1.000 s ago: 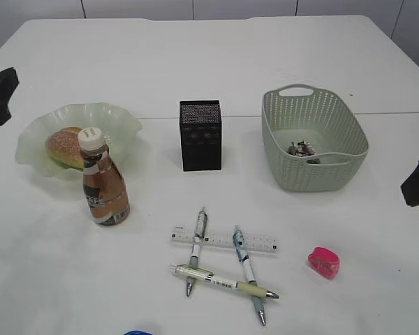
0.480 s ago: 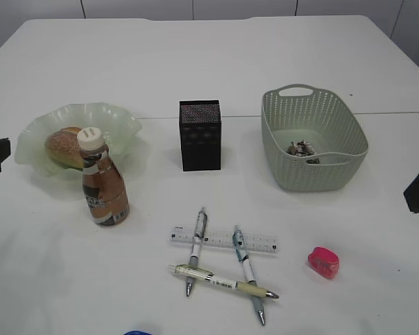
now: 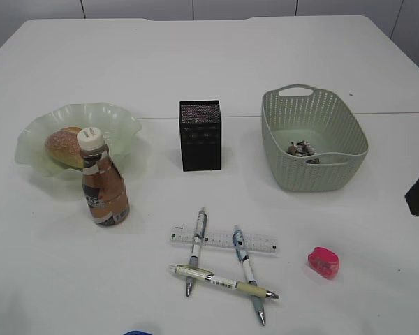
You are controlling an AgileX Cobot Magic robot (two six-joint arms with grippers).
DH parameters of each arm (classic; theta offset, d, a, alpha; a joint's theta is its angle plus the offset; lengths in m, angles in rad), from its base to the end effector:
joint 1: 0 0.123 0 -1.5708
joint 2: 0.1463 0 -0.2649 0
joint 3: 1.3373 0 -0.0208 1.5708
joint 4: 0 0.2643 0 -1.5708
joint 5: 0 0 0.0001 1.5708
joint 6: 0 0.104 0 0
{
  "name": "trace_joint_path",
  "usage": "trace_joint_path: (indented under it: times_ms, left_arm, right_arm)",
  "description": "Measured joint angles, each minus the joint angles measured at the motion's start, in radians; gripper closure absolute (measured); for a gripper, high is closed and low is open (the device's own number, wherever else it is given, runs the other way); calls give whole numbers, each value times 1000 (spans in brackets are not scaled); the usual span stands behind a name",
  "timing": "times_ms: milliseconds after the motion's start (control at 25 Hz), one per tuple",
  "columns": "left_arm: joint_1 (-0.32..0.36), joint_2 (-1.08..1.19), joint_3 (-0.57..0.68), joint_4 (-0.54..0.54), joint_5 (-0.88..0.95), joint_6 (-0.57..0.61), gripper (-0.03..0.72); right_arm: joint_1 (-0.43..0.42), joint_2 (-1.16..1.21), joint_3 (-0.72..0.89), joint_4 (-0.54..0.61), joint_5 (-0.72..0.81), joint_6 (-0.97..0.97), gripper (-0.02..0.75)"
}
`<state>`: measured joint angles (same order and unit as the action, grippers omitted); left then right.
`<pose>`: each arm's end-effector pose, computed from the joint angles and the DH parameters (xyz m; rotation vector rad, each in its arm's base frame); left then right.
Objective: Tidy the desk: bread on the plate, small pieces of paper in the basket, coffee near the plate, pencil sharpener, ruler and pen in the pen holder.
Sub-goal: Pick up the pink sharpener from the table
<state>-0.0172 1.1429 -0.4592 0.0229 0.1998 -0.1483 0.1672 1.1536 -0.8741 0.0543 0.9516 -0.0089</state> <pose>0.2294 -0.0035 0.1718 -0.1308 2.3643 -0.0637 0.2315 0.0437 0.2536 -0.2093 2.7097 0.1157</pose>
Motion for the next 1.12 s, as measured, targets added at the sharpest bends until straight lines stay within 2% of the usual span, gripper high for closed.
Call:
trace_joint_path:
  times_ms: [200,560,680,920,1120]
  left_arm:
    - [0,-68,-57,-75,283,-2,197]
    - [0,-75,-328,-113,782,19,199]
    - [0,-75,-377,-120,851,29,199]
    - [0,-75,-388,-157,915,45,201]
    - [0,-75,-388,-192,964,56,202]
  right_arm:
    - [0,0,0,0,7,0,183]
    - [0,0,0,31,7,0,183]
    - [0,4,0,33,-4,0,184]
    - [0,120,-21,36,4,-35,184]
    - [53,227,-22,36,-23,-82,186]
